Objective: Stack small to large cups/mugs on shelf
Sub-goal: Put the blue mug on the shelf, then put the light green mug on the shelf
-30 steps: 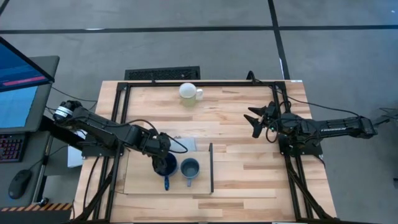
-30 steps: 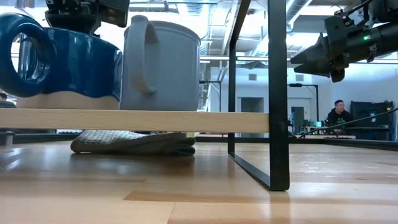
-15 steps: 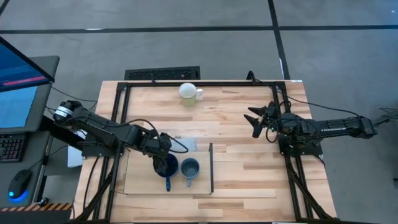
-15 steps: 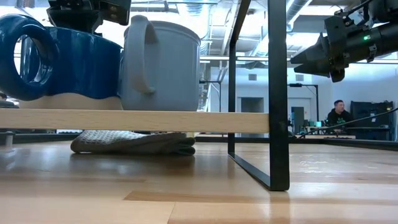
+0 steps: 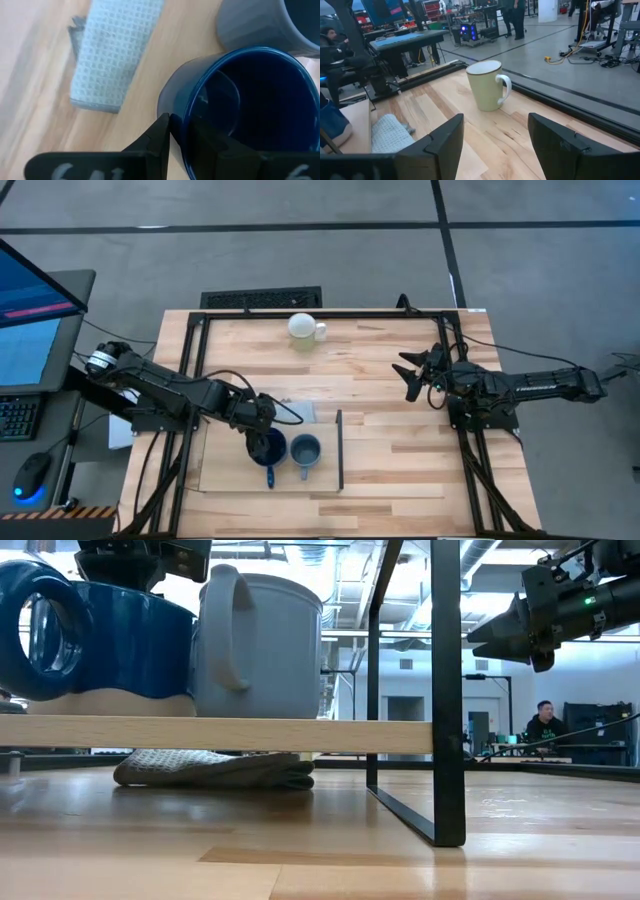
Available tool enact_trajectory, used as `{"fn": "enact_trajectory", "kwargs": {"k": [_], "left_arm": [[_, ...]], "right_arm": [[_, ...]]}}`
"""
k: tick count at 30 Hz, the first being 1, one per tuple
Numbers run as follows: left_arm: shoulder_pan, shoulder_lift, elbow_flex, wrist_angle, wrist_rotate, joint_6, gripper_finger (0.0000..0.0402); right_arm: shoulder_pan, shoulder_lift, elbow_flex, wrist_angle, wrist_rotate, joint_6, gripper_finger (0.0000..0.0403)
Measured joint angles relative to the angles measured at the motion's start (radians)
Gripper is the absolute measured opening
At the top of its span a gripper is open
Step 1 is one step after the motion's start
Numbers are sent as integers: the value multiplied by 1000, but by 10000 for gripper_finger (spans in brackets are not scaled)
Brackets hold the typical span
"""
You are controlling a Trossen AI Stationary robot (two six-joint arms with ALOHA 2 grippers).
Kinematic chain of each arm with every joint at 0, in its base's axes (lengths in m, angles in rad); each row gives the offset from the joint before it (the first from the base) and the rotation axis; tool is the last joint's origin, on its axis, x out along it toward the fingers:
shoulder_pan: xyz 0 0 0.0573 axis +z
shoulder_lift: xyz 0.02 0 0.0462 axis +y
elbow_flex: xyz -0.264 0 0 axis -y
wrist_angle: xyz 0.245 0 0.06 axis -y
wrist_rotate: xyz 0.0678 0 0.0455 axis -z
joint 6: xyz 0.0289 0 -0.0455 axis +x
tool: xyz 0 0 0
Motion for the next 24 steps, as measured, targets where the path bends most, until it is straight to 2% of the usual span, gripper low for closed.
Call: {"fn": "enact_trajectory", "kwargs": {"k": [4, 15, 24], "left_arm": [[16, 0, 0, 0, 55, 0, 61], [51, 0, 0, 6, 49, 15, 146], [55, 0, 53, 11, 110, 67, 160]], "right_arm": [[0, 0, 0, 0, 0, 0, 244], [0, 0, 0, 0, 0, -8, 244], [0, 0, 0, -1, 0, -8, 244]]}}
